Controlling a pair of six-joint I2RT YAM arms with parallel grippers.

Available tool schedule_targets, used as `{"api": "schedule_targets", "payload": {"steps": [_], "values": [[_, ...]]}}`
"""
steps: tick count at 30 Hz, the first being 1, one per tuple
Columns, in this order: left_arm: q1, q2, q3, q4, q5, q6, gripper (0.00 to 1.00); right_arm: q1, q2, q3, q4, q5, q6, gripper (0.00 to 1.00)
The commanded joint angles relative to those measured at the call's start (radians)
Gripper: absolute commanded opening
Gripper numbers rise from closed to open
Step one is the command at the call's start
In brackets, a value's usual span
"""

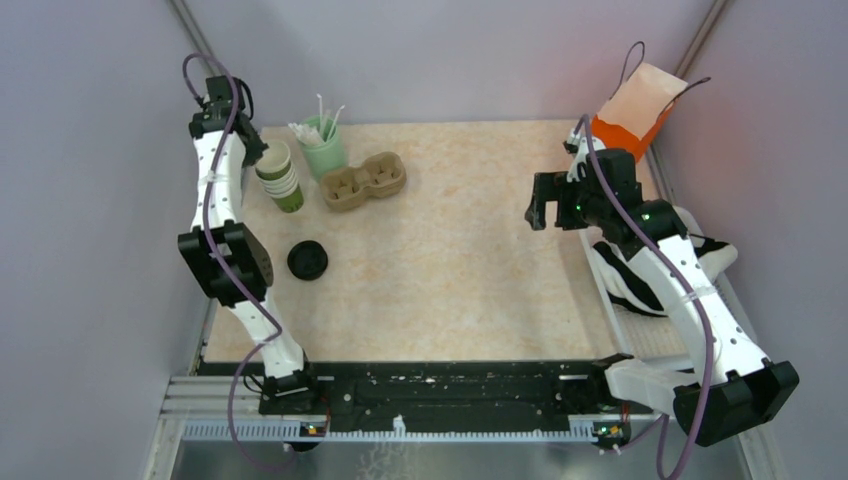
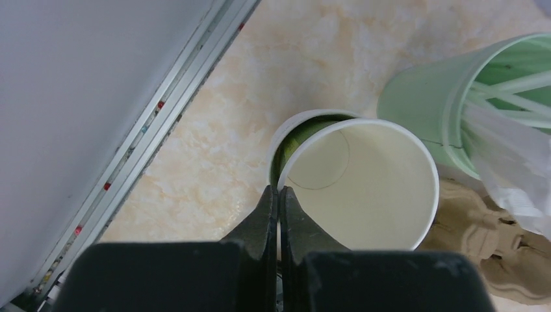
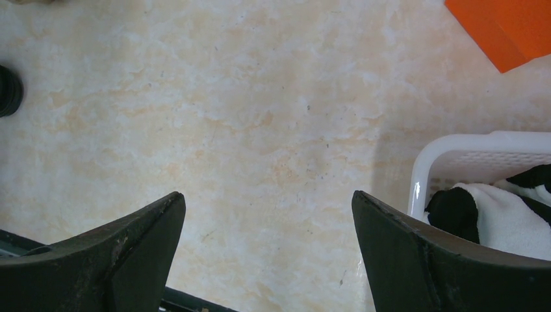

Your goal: Pack the takeout coffee

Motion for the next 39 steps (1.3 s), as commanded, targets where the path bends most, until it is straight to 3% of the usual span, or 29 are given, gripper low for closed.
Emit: {"api": "schedule_targets", "payload": {"steps": [1, 10, 18, 21, 27, 32, 39], "values": [[0.011, -0.124, 0.014, 0.099, -0.026, -0.015, 0.00, 0.018, -0.010, 0.005, 0.045, -0.005, -0.006, 0.99], [0.010, -0.247, -0.026, 0.104, 0.020, -0.068, 0.00, 0.028, -0.018, 0.009, 0.043, -0.018, 0.012, 0.99], [-0.045, -0.562, -0.394, 0.190, 0.205, -0.130, 0.00, 0.028, -0.039, 0.002, 0.051, -0.043, 0.036, 0.99], [-0.171, -0.666, -0.569, 0.247, 0.240, -0.154, 0.00, 0.028, -0.059, -0.020, 0.051, -0.050, 0.048, 0.99], [-0.607, -0.718, -0.851, 0.378, 0.214, -0.309, 0.00, 0.028, -0.087, -0.048, 0.028, -0.070, 0.084, 0.98], [-0.870, -0.588, -0.822, 0.400, 0.129, -0.303, 0.00, 0.028, -0.124, -0.059, 0.013, -0.064, 0.106, 0.98], [-1.002, -0.449, -0.826, 0.478, 0.168, -0.249, 0.00, 0.028, -0.146, -0.049, -0.020, -0.036, 0.105, 0.98]]}}
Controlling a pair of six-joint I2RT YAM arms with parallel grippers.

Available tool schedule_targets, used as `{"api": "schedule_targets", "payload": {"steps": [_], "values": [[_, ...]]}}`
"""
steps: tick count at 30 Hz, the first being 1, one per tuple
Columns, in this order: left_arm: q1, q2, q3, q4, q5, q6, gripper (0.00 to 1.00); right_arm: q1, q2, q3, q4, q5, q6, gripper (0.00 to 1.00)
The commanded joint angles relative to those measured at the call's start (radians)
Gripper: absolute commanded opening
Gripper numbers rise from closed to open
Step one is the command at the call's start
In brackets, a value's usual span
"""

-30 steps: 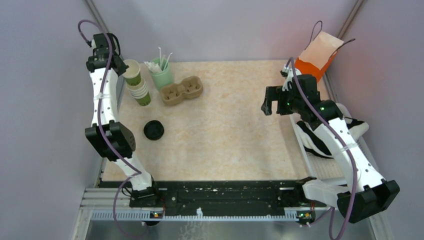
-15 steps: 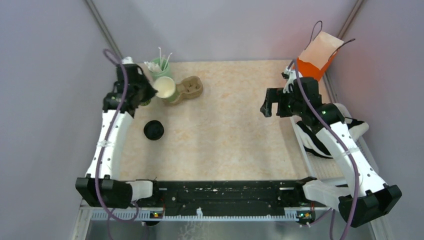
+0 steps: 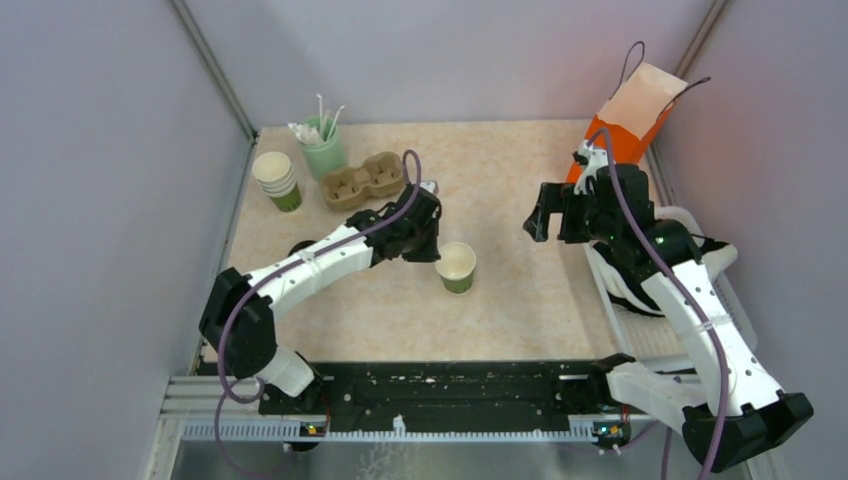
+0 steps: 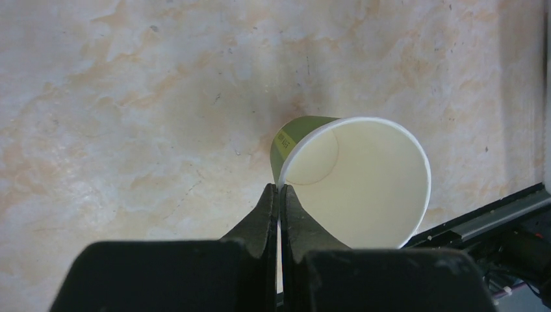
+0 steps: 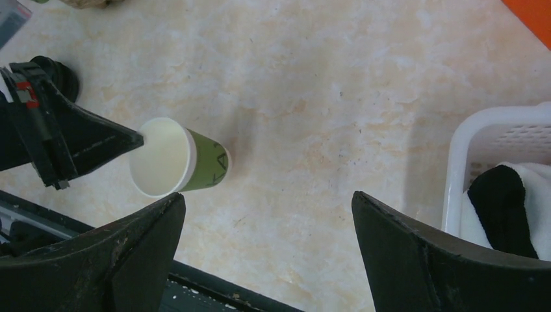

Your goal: Pack the takeout coffee

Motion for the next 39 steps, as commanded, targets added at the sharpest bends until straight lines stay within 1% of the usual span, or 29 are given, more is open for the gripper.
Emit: {"api": "schedule_targets", "payload": {"steps": [1, 9, 10, 11, 14, 16, 18, 19, 20, 22, 24, 26, 30, 31, 34, 37, 39], "values": [[-0.045, 0.021, 0.008, 0.114, 0.000, 0.028, 0.00, 0.010, -0.028, 0.015, -0.019, 0.027, 0.012, 0.98], [-0.100, 0.104, 0.042, 0.098, -0.030, 0.076, 0.00, 0.010, -0.042, -0.004, -0.023, 0.022, 0.016, 0.98], [-0.102, 0.107, 0.045, 0.097, -0.030, 0.077, 0.03, 0.010, -0.042, -0.004, -0.023, 0.020, 0.017, 0.98], [-0.103, 0.109, 0.050, 0.090, -0.030, 0.082, 0.08, 0.010, -0.042, -0.006, -0.022, 0.020, 0.018, 0.98], [-0.103, 0.091, 0.079, 0.020, -0.088, 0.083, 0.38, 0.010, -0.040, -0.003, -0.023, 0.019, 0.016, 0.98], [-0.097, 0.061, 0.109, -0.067, -0.175, 0.074, 0.52, 0.010, -0.036, 0.003, -0.025, 0.017, 0.010, 0.98], [-0.065, 0.015, 0.113, -0.145, -0.236, 0.077, 0.62, 0.010, -0.035, 0.004, -0.028, 0.020, 0.004, 0.98], [-0.030, -0.016, 0.102, -0.177, -0.251, 0.074, 0.67, 0.010, -0.034, 0.003, -0.027, 0.021, 0.001, 0.98], [0.011, -0.048, 0.082, -0.202, -0.255, 0.072, 0.70, 0.010, -0.031, 0.001, -0.025, 0.020, -0.001, 0.98], [0.130, -0.109, 0.015, -0.226, -0.249, 0.081, 0.74, 0.010, -0.027, -0.002, -0.018, 0.015, -0.004, 0.98], [0.256, -0.132, -0.018, -0.260, -0.232, 0.113, 0.75, 0.010, -0.017, -0.005, -0.011, 0.008, -0.005, 0.98], [0.366, -0.115, -0.024, -0.293, -0.231, 0.156, 0.76, 0.011, -0.010, -0.006, -0.003, 0.000, -0.005, 0.98], [0.501, -0.009, -0.016, -0.329, -0.205, 0.220, 0.75, 0.010, 0.002, -0.004, 0.001, -0.007, -0.011, 0.98], [0.534, 0.011, -0.016, -0.322, -0.188, 0.233, 0.73, 0.010, 0.004, -0.003, 0.000, -0.006, -0.012, 0.98], [0.623, 0.054, -0.013, -0.274, -0.143, 0.266, 0.64, 0.010, 0.004, -0.004, -0.002, -0.005, -0.014, 0.98], [0.683, 0.101, 0.014, -0.245, -0.112, 0.288, 0.53, 0.010, 0.002, -0.009, -0.003, -0.004, -0.014, 0.98], [0.704, 0.130, 0.031, -0.232, -0.096, 0.305, 0.48, 0.010, 0.002, -0.010, -0.003, -0.004, -0.014, 0.98]]}}
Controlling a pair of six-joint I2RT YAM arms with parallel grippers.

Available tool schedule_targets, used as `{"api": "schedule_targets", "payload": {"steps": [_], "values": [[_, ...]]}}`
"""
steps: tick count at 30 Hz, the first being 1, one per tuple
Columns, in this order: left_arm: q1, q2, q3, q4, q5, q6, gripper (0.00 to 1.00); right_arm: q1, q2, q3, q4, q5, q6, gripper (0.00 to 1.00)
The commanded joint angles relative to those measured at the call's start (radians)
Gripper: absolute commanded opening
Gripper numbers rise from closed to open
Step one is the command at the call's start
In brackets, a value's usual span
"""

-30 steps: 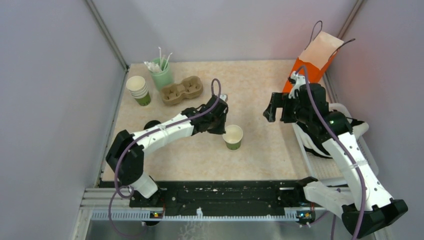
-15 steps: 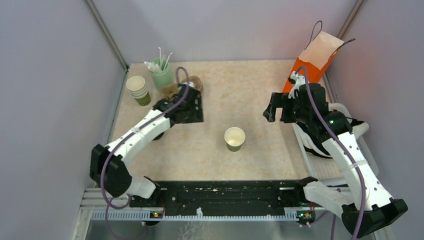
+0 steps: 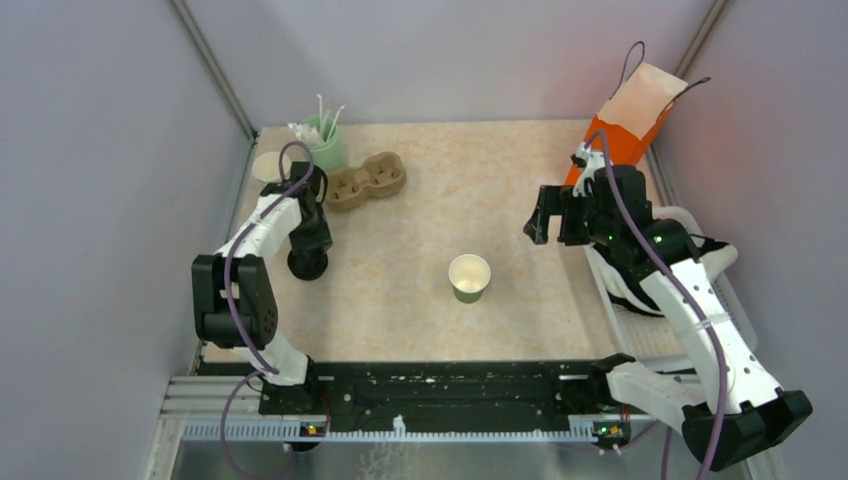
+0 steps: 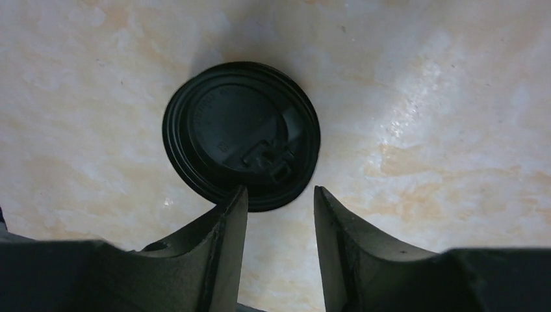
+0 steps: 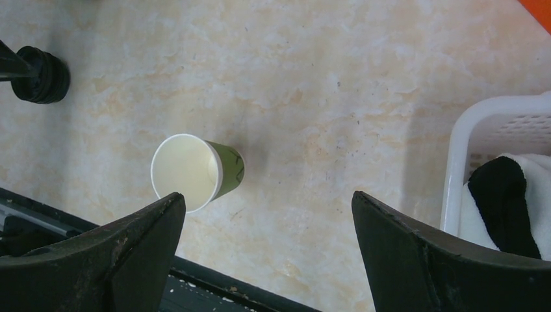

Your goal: Pack the takeout coffee

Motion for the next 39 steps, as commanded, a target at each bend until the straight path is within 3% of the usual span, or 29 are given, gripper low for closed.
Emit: {"api": "schedule_targets", "payload": {"steps": [1, 5, 15, 19, 26, 33, 39], "values": [[0.050, 0.048, 0.049, 0.046, 0.061, 0.065, 0.46, 0.010, -0.002, -0.008, 0.024, -0.006, -0.009, 0.98], [0.066, 0.123, 0.114, 0.012, 0.104, 0.068, 0.38, 0.010, 0.000, -0.010, 0.027, -0.004, -0.008, 0.98], [0.067, 0.142, 0.134, 0.020, 0.119, 0.063, 0.40, 0.010, 0.009, -0.015, 0.030, -0.002, -0.012, 0.98], [0.067, 0.160, 0.138, 0.022, 0.122, 0.057, 0.28, 0.010, 0.017, -0.010, 0.033, -0.007, -0.012, 0.98], [0.068, 0.170, 0.157, 0.017, 0.108, 0.063, 0.17, 0.011, 0.019, -0.007, 0.030, -0.006, -0.015, 0.98], [0.067, 0.176, 0.162, 0.012, 0.105, 0.067, 0.14, 0.010, 0.012, -0.013, 0.033, -0.006, -0.011, 0.98], [0.068, 0.187, 0.161, 0.011, 0.104, 0.071, 0.18, 0.010, 0.010, -0.015, 0.034, -0.007, -0.009, 0.98]]}}
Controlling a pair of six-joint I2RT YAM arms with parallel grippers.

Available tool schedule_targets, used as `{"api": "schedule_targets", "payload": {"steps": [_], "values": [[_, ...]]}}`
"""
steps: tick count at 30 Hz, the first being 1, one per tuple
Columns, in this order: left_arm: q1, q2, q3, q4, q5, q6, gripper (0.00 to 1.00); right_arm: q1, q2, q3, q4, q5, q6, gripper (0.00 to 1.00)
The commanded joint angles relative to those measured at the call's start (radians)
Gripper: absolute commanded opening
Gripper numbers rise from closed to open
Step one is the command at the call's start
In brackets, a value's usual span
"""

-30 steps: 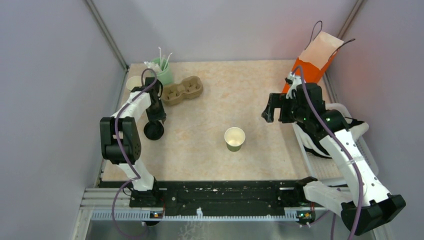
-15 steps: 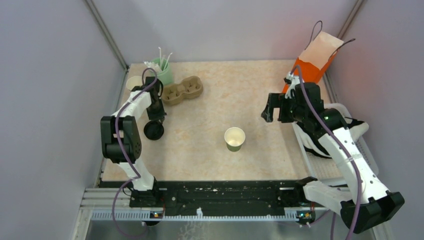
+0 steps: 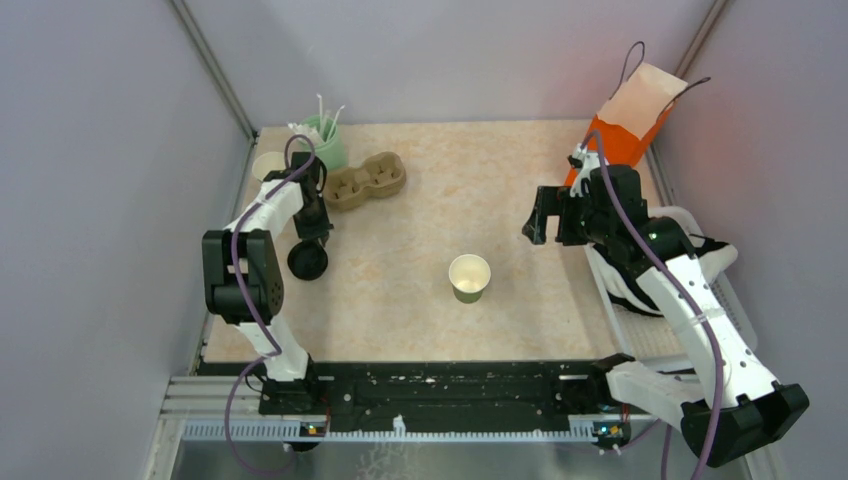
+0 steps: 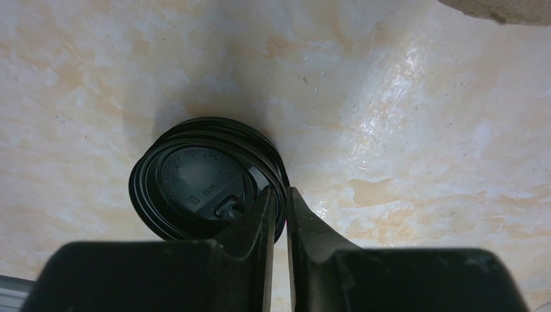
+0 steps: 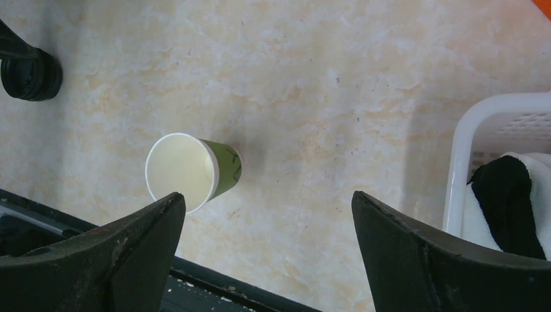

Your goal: Pack the takeout coffee

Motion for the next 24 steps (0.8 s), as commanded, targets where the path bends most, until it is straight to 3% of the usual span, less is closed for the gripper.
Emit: {"api": "schedule_targets", "payload": {"steps": [1, 18, 24], "values": [[0.005, 0.010, 0.029, 0.002, -0.003, 0.010, 0.19, 0.010, -0.008, -0.003, 0.027, -0.007, -0.009, 0.98], [0.005, 0.021, 0.032, -0.002, -0.006, 0.015, 0.14, 0.010, -0.012, -0.007, 0.031, -0.009, -0.009, 0.98], [0.005, 0.009, 0.036, -0.008, -0.008, 0.013, 0.08, 0.010, -0.010, -0.005, 0.030, -0.008, -0.011, 0.98]]}}
